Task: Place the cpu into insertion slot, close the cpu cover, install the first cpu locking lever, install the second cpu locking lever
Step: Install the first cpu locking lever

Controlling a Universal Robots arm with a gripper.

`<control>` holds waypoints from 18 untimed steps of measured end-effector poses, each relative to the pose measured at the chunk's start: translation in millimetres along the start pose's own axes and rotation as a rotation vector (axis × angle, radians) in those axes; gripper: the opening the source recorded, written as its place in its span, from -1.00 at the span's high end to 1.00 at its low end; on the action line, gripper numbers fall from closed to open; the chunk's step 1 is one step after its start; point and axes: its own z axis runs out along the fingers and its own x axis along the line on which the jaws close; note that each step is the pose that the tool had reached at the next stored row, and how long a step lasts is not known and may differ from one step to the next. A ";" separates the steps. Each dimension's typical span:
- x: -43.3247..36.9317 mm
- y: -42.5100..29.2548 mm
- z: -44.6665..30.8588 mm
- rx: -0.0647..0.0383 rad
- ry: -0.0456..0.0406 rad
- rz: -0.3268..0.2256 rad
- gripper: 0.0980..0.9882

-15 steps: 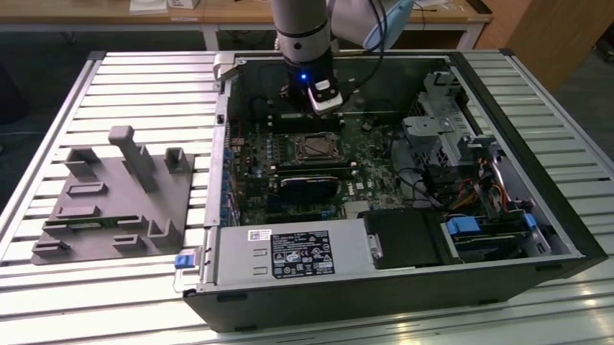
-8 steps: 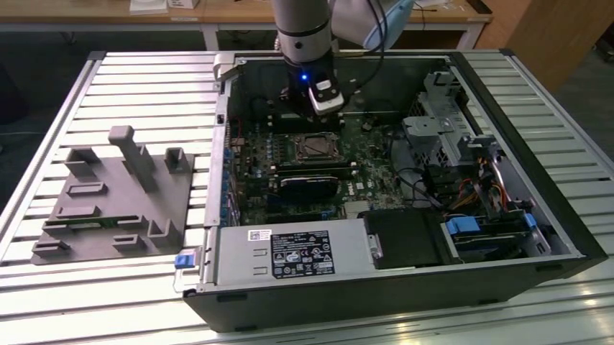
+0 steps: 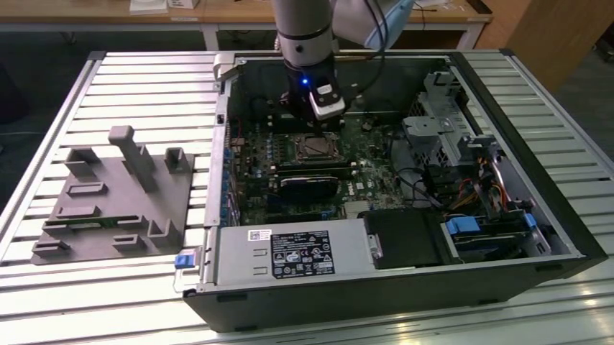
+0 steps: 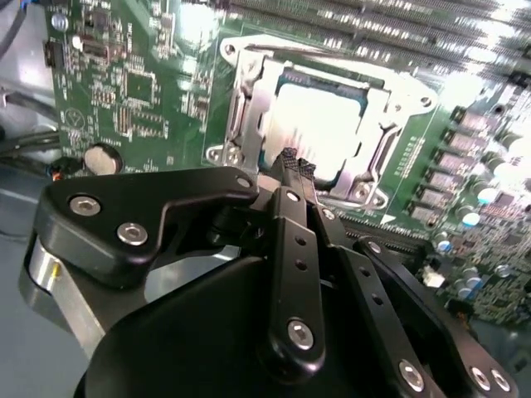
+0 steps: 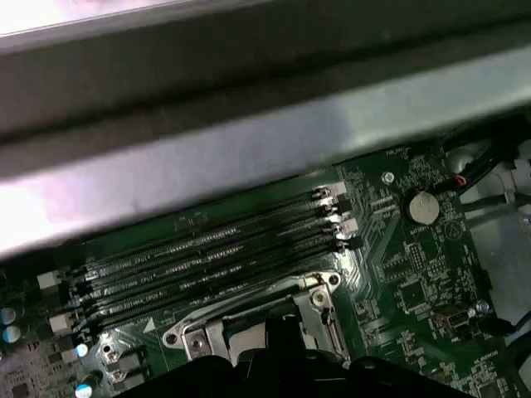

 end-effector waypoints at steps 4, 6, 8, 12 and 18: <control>-2.4 -7.1 0.1 0.002 0.0042 0.002 0.98; -3.6 -10.7 0.0 0.004 0.0065 0.002 0.98; -4.8 -14.3 0.1 0.005 0.0087 0.003 0.98; -6.7 -18.7 0.6 0.014 0.0334 0.005 0.98; -7.1 -18.8 0.6 0.019 0.0462 0.006 0.98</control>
